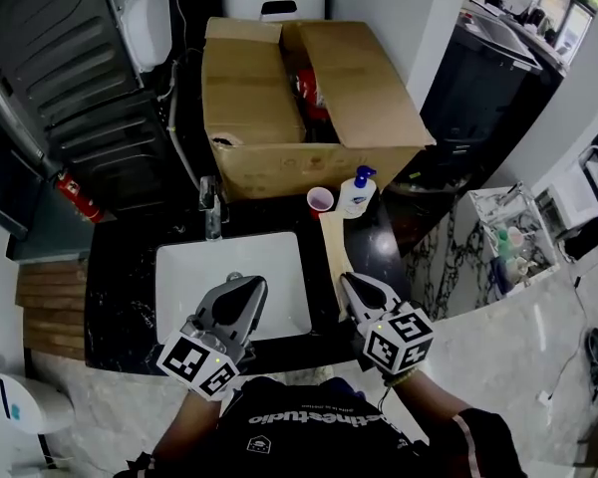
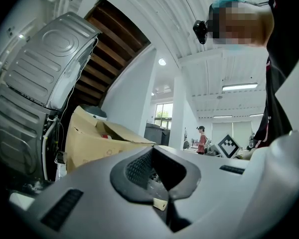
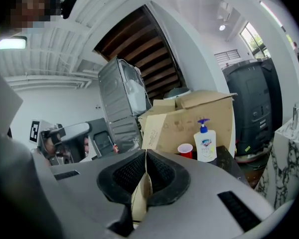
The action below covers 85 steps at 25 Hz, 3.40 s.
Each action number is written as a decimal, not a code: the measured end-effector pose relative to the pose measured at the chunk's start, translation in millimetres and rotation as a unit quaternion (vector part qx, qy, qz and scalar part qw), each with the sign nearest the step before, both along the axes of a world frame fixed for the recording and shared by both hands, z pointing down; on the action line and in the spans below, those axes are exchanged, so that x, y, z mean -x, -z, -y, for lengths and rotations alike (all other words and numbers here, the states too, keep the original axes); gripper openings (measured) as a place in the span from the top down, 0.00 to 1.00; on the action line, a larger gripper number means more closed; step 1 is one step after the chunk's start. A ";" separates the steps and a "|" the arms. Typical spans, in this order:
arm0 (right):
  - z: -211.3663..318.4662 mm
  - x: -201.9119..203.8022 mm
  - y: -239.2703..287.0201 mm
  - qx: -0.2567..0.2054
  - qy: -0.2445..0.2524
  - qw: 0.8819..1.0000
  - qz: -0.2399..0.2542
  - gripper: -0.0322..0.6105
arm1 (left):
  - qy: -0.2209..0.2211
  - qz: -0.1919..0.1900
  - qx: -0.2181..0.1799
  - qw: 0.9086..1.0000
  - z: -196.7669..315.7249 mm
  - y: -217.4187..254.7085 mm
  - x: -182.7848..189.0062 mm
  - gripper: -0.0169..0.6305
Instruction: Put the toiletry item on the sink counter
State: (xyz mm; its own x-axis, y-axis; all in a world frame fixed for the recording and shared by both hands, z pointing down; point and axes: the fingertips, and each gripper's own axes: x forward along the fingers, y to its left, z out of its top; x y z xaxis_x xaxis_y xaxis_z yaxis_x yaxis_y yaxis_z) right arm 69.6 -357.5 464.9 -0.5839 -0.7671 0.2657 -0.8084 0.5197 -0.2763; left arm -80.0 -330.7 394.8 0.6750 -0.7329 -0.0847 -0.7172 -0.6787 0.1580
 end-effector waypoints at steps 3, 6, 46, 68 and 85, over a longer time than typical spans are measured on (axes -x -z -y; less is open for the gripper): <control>14.8 4.6 -25.6 0.029 -0.006 1.000 -0.009 0.89 | 0.000 -0.001 0.003 1.000 -0.8 -2.3 4.9 0.95; 30.3 9.0 -55.8 0.060 -0.015 0.998 -0.019 0.89 | 0.002 0.001 0.008 1.000 0.0 -7.1 7.9 0.95; 102.5 27.4 -222.9 0.215 -0.078 0.965 -0.130 0.87 | 0.019 0.032 0.041 0.998 -12.2 -40.2 28.8 0.95; 106.2 31.3 -126.5 0.091 -0.048 0.991 -0.082 0.72 | 0.005 0.031 0.023 0.999 -12.3 -26.9 22.6 0.95; 3.6 37.8 71.7 -0.117 0.052 0.992 -0.024 0.75 | -0.014 0.029 0.000 0.999 0.7 -9.7 -1.8 0.95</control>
State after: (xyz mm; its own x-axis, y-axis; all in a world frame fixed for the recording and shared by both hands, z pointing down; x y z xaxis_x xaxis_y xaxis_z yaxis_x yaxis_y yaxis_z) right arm 31.8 -361.1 393.2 -0.6544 -0.7470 0.1174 -0.7561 0.6465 -0.1018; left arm -78.2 -331.4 404.6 0.6994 -0.7133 -0.0440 -0.7055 -0.6990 0.1172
